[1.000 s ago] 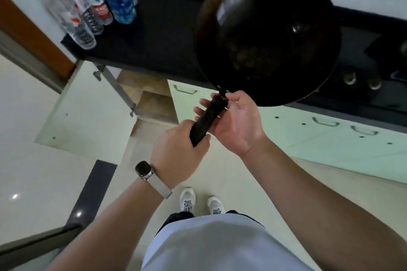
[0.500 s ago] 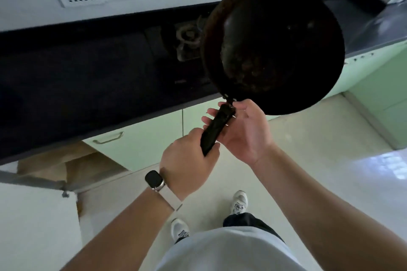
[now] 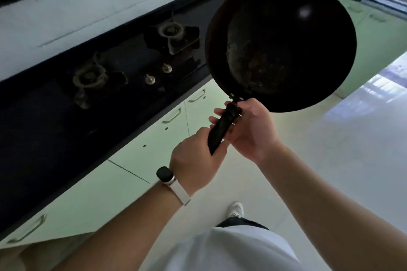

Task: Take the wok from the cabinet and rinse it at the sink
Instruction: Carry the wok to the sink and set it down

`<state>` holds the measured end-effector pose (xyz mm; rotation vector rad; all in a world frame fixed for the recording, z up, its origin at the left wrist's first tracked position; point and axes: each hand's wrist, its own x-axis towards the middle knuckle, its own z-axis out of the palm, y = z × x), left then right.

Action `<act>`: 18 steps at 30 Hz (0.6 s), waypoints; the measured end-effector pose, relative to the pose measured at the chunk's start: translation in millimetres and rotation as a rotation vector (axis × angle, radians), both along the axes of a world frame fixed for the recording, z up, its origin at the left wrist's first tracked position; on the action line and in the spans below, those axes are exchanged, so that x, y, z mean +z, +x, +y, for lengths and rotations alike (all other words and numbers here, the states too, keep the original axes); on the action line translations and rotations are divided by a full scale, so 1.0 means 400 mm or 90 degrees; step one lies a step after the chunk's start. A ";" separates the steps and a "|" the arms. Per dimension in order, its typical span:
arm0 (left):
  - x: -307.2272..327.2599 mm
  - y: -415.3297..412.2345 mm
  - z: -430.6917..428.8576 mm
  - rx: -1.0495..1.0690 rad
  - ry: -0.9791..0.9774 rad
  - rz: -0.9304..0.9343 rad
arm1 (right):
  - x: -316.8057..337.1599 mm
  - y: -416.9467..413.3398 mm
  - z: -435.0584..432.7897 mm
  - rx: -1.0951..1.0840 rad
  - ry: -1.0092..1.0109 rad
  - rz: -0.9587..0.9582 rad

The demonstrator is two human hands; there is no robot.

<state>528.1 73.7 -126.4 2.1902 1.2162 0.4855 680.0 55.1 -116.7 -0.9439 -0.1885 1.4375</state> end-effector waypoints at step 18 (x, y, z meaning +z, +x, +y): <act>0.017 0.720 0.036 -0.238 0.006 -0.008 | 0.007 0.663 -0.115 -0.266 0.023 0.023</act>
